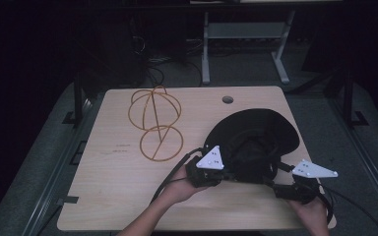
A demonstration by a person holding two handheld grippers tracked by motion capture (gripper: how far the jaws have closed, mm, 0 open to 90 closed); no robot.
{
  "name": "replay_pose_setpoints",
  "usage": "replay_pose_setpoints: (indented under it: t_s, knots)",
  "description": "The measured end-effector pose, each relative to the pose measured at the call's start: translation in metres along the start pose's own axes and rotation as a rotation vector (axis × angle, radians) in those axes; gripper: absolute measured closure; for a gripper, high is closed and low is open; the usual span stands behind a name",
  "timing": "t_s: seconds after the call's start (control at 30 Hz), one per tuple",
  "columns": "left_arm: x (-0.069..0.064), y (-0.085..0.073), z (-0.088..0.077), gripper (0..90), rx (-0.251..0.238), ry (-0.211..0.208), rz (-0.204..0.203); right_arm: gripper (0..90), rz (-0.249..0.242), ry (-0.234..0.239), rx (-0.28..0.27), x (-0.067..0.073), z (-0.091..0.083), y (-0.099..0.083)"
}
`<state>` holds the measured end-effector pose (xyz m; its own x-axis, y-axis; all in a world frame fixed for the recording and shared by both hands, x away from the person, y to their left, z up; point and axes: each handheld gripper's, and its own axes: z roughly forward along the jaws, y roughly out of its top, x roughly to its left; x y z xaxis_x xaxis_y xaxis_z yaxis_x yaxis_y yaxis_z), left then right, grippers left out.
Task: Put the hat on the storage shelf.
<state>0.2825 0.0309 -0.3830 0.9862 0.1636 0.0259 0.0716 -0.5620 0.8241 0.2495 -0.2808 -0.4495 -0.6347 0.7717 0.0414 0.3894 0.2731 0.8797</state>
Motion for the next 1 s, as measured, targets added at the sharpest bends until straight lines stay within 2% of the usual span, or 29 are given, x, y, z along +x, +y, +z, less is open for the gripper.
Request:
replay_pose_setpoints:
  t_s: [0.07, 0.13, 0.17, 0.2, 0.23, 0.3, 0.33, 0.4, 0.47, 0.63, 1.0]
  knots:
    - [-0.0014, 0.0007, 0.0001, 85.6, -0.001, -0.004, 0.001, 30.3, 0.004, 0.012, -0.003, -0.0009, 0.0021, 0.0002]
    - [-0.0020, 0.0015, 0.0002, 85.7, 0.003, -0.013, 0.007, 38.6, 0.008, 0.032, -0.011, -0.0029, 0.0040, 0.0001]
    - [-0.0023, 0.0018, 0.0004, 85.7, 0.000, -0.016, 0.006, 38.6, 0.008, 0.032, -0.011, -0.0029, 0.0040, 0.0001]
    - [-0.0027, 0.0024, 0.0008, 85.8, -0.003, -0.024, 0.009, 46.4, 0.003, 0.044, -0.016, -0.0028, 0.0048, 0.0005]
    - [-0.0027, 0.0024, 0.0008, 85.8, -0.003, -0.024, 0.009, 46.4, 0.003, 0.044, -0.016, -0.0028, 0.0048, 0.0005]
    - [-0.0024, 0.0031, 0.0005, 85.8, -0.006, -0.033, 0.011, 57.3, -0.021, 0.042, -0.019, -0.0025, 0.0056, 0.0009]
    - [-0.0022, 0.0034, 0.0001, 85.8, -0.009, -0.036, 0.009, 57.3, -0.021, 0.042, -0.019, -0.0025, 0.0056, 0.0009]
    - [-0.0020, 0.0036, -0.0006, 85.8, -0.006, -0.034, 0.012, 65.3, -0.021, 0.045, -0.026, -0.0031, 0.0058, 0.0009]
    - [-0.0016, 0.0030, -0.0011, 85.8, -0.003, -0.033, 0.007, 69.4, -0.006, 0.061, -0.028, -0.0042, 0.0066, 0.0012]
    - [-0.0005, 0.0011, -0.0025, 85.6, -0.004, -0.022, -0.002, 70.6, -0.011, 0.064, -0.022, -0.0026, 0.0061, 0.0017]
    - [-0.0024, -0.0003, -0.0037, 84.8, -0.004, -0.025, 0.006, 72.7, -0.036, 0.037, -0.004, 0.0034, 0.0035, 0.0055]
